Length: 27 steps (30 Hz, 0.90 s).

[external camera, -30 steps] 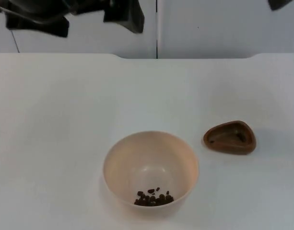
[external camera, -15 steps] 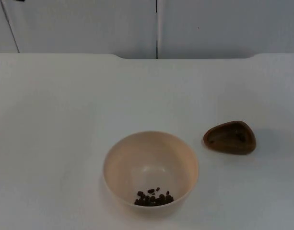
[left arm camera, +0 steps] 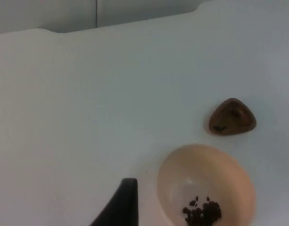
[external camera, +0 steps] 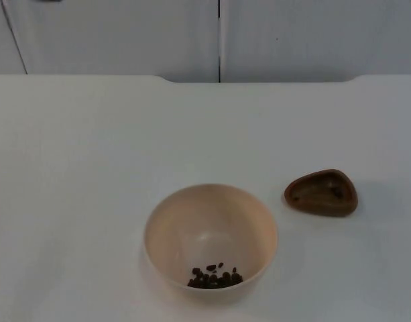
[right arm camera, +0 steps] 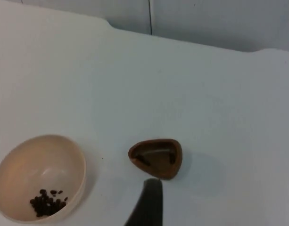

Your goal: Pick up the bowl with the left hand and pour the coffee beans from the cup into the bowl with the right hand.

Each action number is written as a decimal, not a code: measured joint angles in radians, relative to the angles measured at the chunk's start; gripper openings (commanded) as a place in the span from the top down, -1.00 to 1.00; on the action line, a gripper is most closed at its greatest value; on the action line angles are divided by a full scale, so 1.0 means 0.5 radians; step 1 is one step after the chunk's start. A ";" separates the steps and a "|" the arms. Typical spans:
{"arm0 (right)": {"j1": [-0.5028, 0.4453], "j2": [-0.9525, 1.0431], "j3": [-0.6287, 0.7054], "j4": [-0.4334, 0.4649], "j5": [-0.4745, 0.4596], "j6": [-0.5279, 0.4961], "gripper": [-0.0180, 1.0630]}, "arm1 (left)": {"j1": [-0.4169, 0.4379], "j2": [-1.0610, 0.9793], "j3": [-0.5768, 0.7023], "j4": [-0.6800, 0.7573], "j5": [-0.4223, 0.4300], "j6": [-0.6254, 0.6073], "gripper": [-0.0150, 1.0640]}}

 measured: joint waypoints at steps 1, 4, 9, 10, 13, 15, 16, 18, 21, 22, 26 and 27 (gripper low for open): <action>0.000 0.000 0.000 0.000 0.000 0.000 -0.43 | 0.000 0.000 0.000 0.000 0.000 0.000 -0.97; 0.000 -0.189 0.018 0.000 0.063 0.000 -0.43 | 0.000 -0.176 0.166 0.000 -0.008 0.000 -0.97; 0.000 -0.395 0.062 0.000 0.156 -0.012 -0.43 | 0.000 -0.417 0.291 0.000 0.007 0.000 -0.97; 0.000 -0.445 0.083 0.000 0.175 -0.020 -0.43 | 0.000 -0.478 0.297 0.000 0.026 0.005 -0.97; 0.000 -0.535 0.140 0.000 0.214 -0.064 -0.43 | 0.000 -0.589 0.305 0.000 0.059 0.004 -0.97; 0.000 -0.656 0.223 0.000 0.253 -0.064 -0.43 | 0.000 -0.741 0.305 0.019 0.132 0.008 -0.97; 0.000 -0.656 0.223 0.000 0.253 -0.064 -0.43 | 0.000 -0.741 0.305 0.019 0.132 0.008 -0.97; 0.000 -0.773 0.286 0.000 0.288 -0.088 -0.43 | 0.000 -0.849 0.308 0.032 0.212 0.016 -0.97; 0.004 -0.955 0.372 0.004 0.363 -0.122 -0.43 | 0.000 -1.009 0.338 0.062 0.302 0.016 -0.97; 0.004 -0.955 0.372 0.004 0.363 -0.122 -0.43 | 0.000 -1.009 0.338 0.062 0.302 0.016 -0.97; 0.004 -1.213 0.483 0.023 0.512 -0.142 -0.43 | 0.000 -1.217 0.441 0.080 0.376 0.016 -0.97; 0.004 -1.213 0.483 0.023 0.512 -0.142 -0.43 | 0.000 -1.217 0.441 0.080 0.376 0.016 -0.97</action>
